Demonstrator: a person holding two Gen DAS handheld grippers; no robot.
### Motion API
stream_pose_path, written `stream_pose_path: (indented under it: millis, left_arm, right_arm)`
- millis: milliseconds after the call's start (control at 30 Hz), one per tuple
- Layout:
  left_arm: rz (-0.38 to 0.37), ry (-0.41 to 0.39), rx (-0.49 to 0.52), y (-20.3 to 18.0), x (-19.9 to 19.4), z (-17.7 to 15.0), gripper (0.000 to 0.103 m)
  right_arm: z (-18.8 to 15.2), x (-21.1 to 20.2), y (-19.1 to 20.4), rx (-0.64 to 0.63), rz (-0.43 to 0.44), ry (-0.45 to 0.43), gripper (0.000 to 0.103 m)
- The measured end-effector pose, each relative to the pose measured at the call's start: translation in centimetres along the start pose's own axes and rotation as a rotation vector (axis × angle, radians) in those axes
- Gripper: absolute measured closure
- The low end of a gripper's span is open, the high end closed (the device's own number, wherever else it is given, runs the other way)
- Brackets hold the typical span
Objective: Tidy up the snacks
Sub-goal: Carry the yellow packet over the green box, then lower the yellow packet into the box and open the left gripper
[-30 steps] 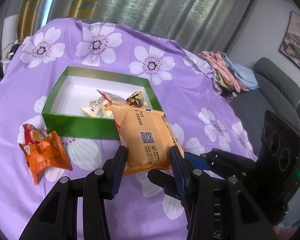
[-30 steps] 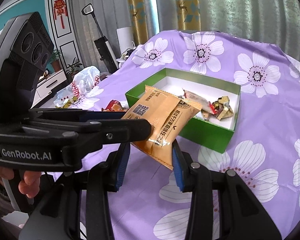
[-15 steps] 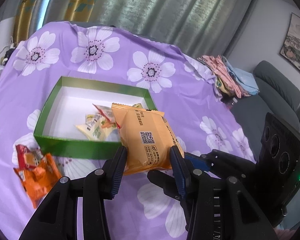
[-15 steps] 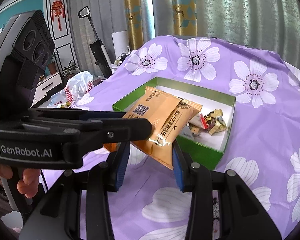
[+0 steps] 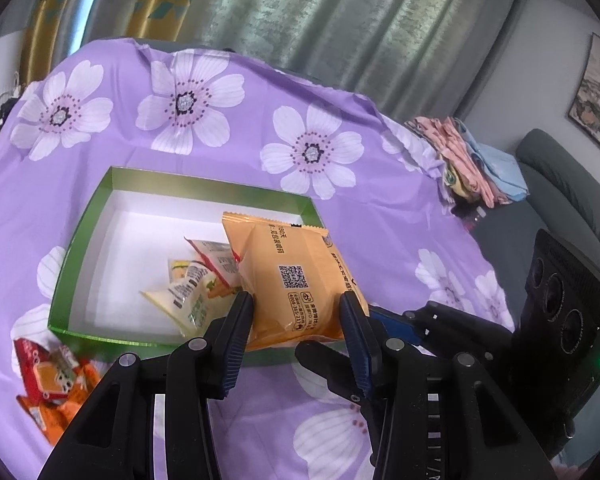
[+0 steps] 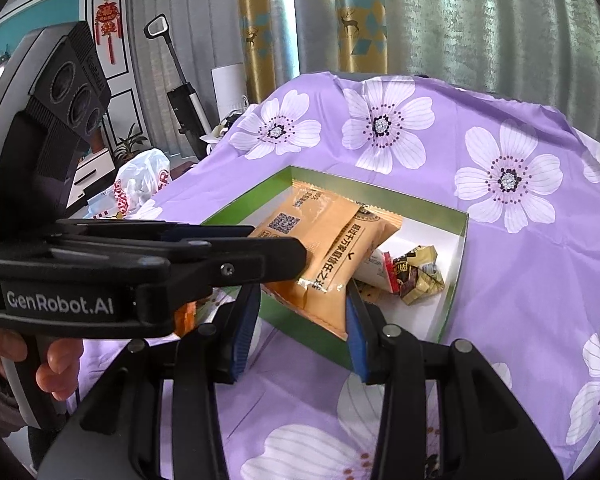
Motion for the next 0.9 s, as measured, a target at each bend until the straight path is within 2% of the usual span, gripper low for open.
stream_pose_path:
  millis: [633, 833, 867, 900]
  left_arm:
    - [0.042, 0.06, -0.052, 3.2, 4.5, 0.7, 0.058]
    - [0.049, 0.069, -0.082, 3.9, 5.3, 0.7, 0.058]
    - [0.048, 0.071, -0.089, 4.0, 5.4, 0.7, 0.056]
    - [0.054, 0.074, -0.094, 4.1, 5.5, 0.7, 0.049]
  right_arm:
    - [-0.4, 4.9, -1.7, 0.032, 0.016, 0.086, 0.06]
    - [-0.5, 5.8, -1.9, 0.056, 0.021, 0.108, 0.056]
    - [-0.5, 5.9, -1.9, 0.062, 0.022, 0.112, 0.056]
    - [-0.5, 6.0, -1.9, 0.064, 0.025, 0.115, 0.054]
Point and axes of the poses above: each gripper's, at about its wrist camera, not at the fingertips, and x roughly the way its jaws point, y to its left, z to its top, the point moved 10 cm from there along x, roughly the way its jaws point, and after that the axes turned 5 degrees about -x, right-handed, at the moved point
